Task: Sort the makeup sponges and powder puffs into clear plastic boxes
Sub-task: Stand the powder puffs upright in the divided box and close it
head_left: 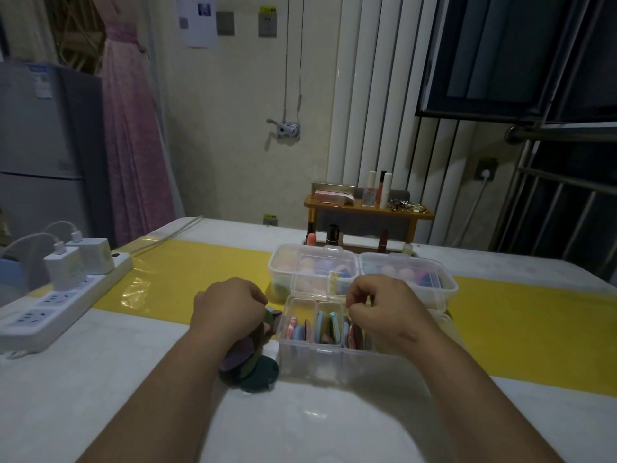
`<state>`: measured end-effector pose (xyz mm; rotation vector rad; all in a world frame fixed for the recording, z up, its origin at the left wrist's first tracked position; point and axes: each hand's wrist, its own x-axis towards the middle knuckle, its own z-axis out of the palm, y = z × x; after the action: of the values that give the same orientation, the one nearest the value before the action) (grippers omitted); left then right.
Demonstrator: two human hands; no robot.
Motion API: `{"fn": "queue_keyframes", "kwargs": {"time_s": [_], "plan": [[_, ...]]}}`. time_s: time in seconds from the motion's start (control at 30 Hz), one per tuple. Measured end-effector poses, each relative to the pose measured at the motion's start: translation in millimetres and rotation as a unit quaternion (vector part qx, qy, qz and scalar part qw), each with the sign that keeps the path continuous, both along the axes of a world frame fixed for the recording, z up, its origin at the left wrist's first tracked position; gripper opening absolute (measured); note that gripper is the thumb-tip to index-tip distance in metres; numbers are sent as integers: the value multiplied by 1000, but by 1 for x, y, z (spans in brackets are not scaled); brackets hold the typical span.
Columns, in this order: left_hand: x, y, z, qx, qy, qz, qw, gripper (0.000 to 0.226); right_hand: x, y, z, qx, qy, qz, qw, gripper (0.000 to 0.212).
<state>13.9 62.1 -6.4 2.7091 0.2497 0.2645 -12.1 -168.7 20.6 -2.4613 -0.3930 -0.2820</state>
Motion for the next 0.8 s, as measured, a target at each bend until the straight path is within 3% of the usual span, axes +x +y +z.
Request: {"fn": "queue_keyframes", "kwargs": {"time_s": [0.1, 0.27, 0.57, 0.8], "plan": [[-1, -1, -2, 45, 13, -11, 999, 23, 0, 0, 0, -4, -7, 1, 1000, 20], [-3, -2, -3, 17, -15, -23, 999, 20, 0, -1, 0, 4, -8, 3, 1000, 19], [-8, -7, 6, -181, -141, -27, 973, 10, 2, -2, -1, 37, -9, 8, 999, 21], [-9, -12, 6, -240, -245, -23, 939, 15, 4, -1, -1, 71, -13, 9, 997, 19]]}}
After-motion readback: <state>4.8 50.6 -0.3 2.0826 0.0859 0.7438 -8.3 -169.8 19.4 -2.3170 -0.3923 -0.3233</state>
